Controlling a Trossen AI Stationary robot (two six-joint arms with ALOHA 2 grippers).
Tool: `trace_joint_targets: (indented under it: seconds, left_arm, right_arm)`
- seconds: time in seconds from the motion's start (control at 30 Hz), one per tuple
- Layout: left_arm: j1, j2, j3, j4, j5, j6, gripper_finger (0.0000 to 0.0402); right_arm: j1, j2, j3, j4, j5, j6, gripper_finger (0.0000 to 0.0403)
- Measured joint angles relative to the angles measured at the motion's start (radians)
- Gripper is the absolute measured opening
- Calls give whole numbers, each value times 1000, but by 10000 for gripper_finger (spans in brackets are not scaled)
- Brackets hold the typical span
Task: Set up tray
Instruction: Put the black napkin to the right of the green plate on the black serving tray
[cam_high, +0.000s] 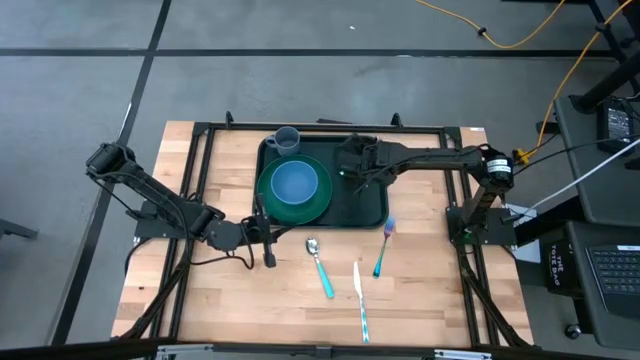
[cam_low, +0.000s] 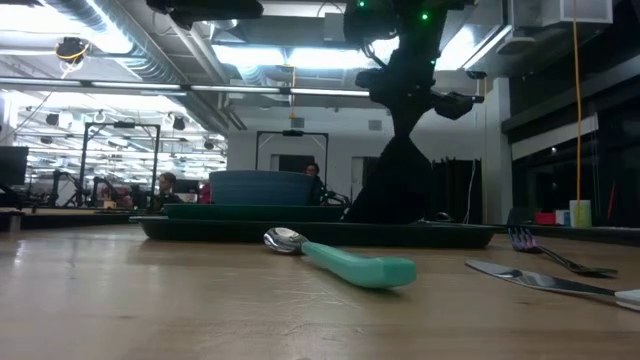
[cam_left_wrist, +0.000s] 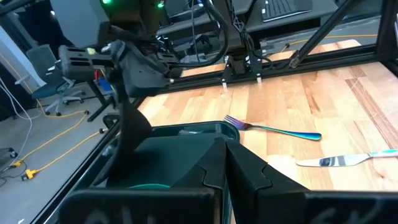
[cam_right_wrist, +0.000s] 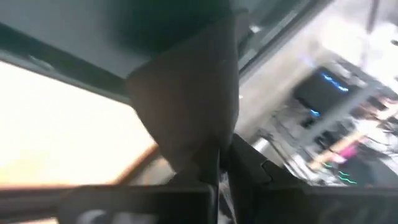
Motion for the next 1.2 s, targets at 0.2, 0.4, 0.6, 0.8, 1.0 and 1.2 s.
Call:
trace_joint_targets:
  seconds: [0.2,0.4,0.6,0.8,1.0,1.2]
  left_arm:
    - [0,0,0,0,0,-2,6]
    - [0,0,0,0,1,-26,6]
    - [0,0,0,0,22,-26,6]
    - [0,0,0,0,22,-26,6]
    - [0,0,0,0,22,-26,6]
    - [0,0,0,0,22,-26,6]
  right_arm:
    - [0,6,0,-17,-61,140,16]
    - [0,6,0,-16,-169,157,16]
    - [-1,6,-46,27,-224,213,16]
    - [0,6,-142,70,-230,212,16]
    - [-1,6,-174,120,-326,238,16]
    - [0,6,-174,155,-460,272,16]
